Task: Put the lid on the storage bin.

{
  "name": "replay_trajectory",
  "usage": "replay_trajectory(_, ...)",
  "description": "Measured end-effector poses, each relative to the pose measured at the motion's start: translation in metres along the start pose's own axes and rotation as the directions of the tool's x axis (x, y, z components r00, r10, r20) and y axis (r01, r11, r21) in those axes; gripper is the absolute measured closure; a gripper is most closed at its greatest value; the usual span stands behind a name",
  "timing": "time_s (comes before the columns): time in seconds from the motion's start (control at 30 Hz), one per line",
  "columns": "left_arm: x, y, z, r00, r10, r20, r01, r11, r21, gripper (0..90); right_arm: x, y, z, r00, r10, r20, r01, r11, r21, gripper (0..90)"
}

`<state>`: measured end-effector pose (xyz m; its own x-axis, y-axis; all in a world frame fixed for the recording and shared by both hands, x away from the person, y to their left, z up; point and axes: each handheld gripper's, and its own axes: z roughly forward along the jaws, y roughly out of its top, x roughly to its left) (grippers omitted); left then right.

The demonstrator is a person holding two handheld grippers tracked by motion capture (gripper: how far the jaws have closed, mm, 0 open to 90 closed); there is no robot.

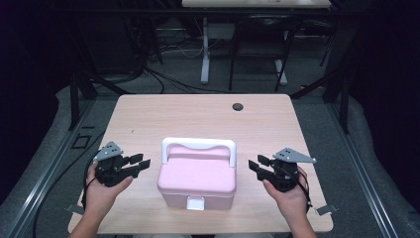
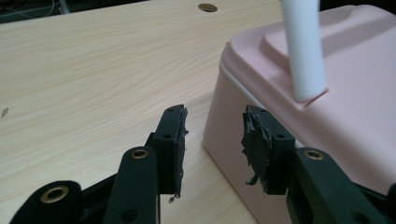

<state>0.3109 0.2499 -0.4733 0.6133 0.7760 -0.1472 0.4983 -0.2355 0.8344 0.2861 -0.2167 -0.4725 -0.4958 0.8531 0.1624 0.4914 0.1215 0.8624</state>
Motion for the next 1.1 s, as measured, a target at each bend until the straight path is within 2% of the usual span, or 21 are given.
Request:
replay_trajectory(0.1,0.006,-0.006,0.004,0.9997,-0.023,-0.007,0.023,0.9997,0.005,58.5,-0.005,-0.003,0.005,0.998,-0.015,0.062,0.014,1.0,0.005,55.2)
replay_trajectory(0.17,0.009,-0.01,0.006,0.9992,-0.035,-0.02,0.035,0.9994,0.002,57.5,-0.008,-0.005,0.008,0.9965,-0.007,0.083,0.007,1.0,0.01,53.9)
replay_trajectory(0.2,0.011,-0.012,0.007,0.9988,-0.042,-0.027,0.042,0.9991,-0.001,57.0,-0.01,-0.007,0.01,0.998,-0.001,0.063,0.0,1.0,0.008,53.6)
replay_trajectory(0.23,0.013,-0.015,0.007,0.9982,-0.049,-0.034,0.049,0.9988,-0.002,56.7,-0.012,-0.009,0.011,0.998,0.003,0.063,-0.003,1.0,0.01,52.8)
replay_trajectory(0.27,0.016,-0.017,0.007,0.9977,-0.052,-0.043,0.052,0.9986,-0.003,56.4,-0.013,-0.011,0.012,0.9968,0.006,0.08,-0.007,1.0,0.007,52.1)
replay_trajectory(0.4,0.022,-0.025,0.007,0.9956,-0.073,-0.058,0.073,0.9973,-0.005,55.0,-0.018,-0.019,0.016,0.995,0.004,0.1,-0.006,1.0,0.014,51.0)
replay_trajectory(0.63,0.029,-0.037,0.004,0.9942,-0.073,-0.08,0.072,0.9974,-0.009,52.2,-0.025,-0.033,0.02,0.9856,0.0,0.169,-0.003,1.0,0.015,48.3)
replay_trajectory(0.73,0.033,-0.043,0.004,0.9924,-0.078,-0.096,0.077,0.997,-0.005,50.7,-0.03,-0.043,0.024,0.9841,0.012,0.177,-0.013,1.0,0.009,46.6)
replay_trajectory(0.77,0.034,-0.044,0.005,0.9917,-0.08,-0.1,0.081,0.9967,-0.003,50.2,-0.031,-0.045,0.025,0.9815,0.014,0.191,-0.019,0.999,0.027,46.5)
replay_trajectory(0.8,0.035,-0.046,0.005,0.9909,-0.083,-0.106,0.083,0.9965,-0.002,50.0,-0.033,-0.047,0.026,0.9855,0.015,0.169,-0.02,0.999,0.029,46.2)
replay_trajectory(0.83,0.036,-0.047,0.007,0.9902,-0.087,-0.109,0.088,0.9961,-0.001,49.5,-0.033,-0.049,0.027,0.9825,0.014,0.186,-0.021,0.999,0.036,45.8)
replay_trajectory(0.9,0.038,-0.05,0.009,0.9889,-0.094,-0.115,0.095,0.9955,0.007,48.8,-0.035,-0.053,0.029,0.9835,0.009,0.181,-0.017,0.999,0.046,45.3)
replay_trajectory(0.93,0.039,-0.051,0.01,0.9891,-0.091,-0.115,0.093,0.9956,0.013,48.8,-0.034,-0.054,0.03,0.9763,0.005,0.217,-0.016,0.999,0.05,45.0)
replay_trajectory(0.97,0.04,-0.052,0.012,0.9886,-0.093,-0.118,0.096,0.9952,0.019,48.8,-0.036,-0.055,0.03,0.9844,0.005,0.176,-0.013,0.999,0.045,45.0)
replay_trajectory(1.0,0.04,-0.053,0.012,0.9886,-0.092,-0.119,0.096,0.9951,0.025,48.8,-0.036,-0.055,0.029,0.9821,0.002,0.188,-0.014,0.998,0.06,44.9)
replay_trajectory(1.07,0.042,-0.055,0.015,0.9879,-0.093,-0.124,0.098,0.9946,0.036,48.8,-0.035,-0.056,0.03,0.9738,0.002,0.227,-0.012,0.999,0.041,44.9)
replay_trajectory(1.1,0.043,-0.056,0.016,0.9876,-0.093,-0.126,0.099,0.9944,0.038,48.8,-0.035,-0.057,0.031,0.9747,0.004,0.223,-0.013,0.999,0.038,44.8)
